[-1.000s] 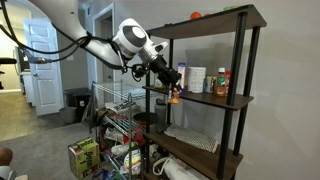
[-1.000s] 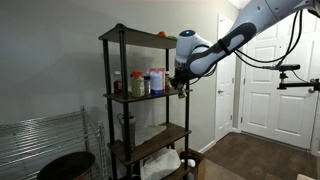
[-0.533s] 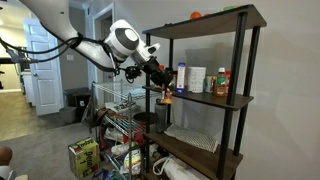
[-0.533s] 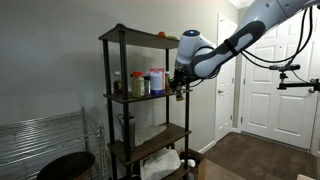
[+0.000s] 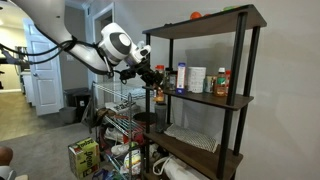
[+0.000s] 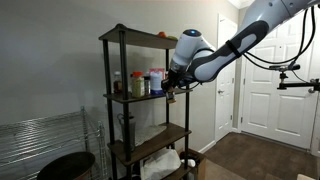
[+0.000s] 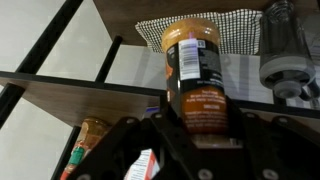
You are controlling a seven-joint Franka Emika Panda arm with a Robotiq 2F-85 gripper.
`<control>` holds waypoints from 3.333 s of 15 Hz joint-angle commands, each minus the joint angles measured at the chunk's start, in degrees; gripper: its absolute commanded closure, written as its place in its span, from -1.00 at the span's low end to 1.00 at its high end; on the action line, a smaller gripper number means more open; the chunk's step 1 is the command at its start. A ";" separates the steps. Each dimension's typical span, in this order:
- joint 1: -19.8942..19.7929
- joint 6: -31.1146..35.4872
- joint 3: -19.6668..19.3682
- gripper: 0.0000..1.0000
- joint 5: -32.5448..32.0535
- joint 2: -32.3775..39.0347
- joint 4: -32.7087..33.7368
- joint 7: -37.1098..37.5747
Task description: Move the black bottle to the left
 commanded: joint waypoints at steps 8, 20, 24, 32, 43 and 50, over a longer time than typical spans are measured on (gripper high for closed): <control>-0.05 13.30 0.19 0.45 -4.47 -1.15 0.32 3.53; -0.12 13.21 -0.25 0.45 -3.26 10.59 13.12 7.86; -0.20 12.88 0.00 0.45 -1.37 13.29 15.42 7.72; -0.40 12.48 0.09 0.45 2.84 16.74 19.53 7.71; -0.35 11.27 -0.67 -0.58 4.17 19.56 23.14 8.30; -0.40 11.92 -1.04 -1.00 3.61 17.78 20.95 7.61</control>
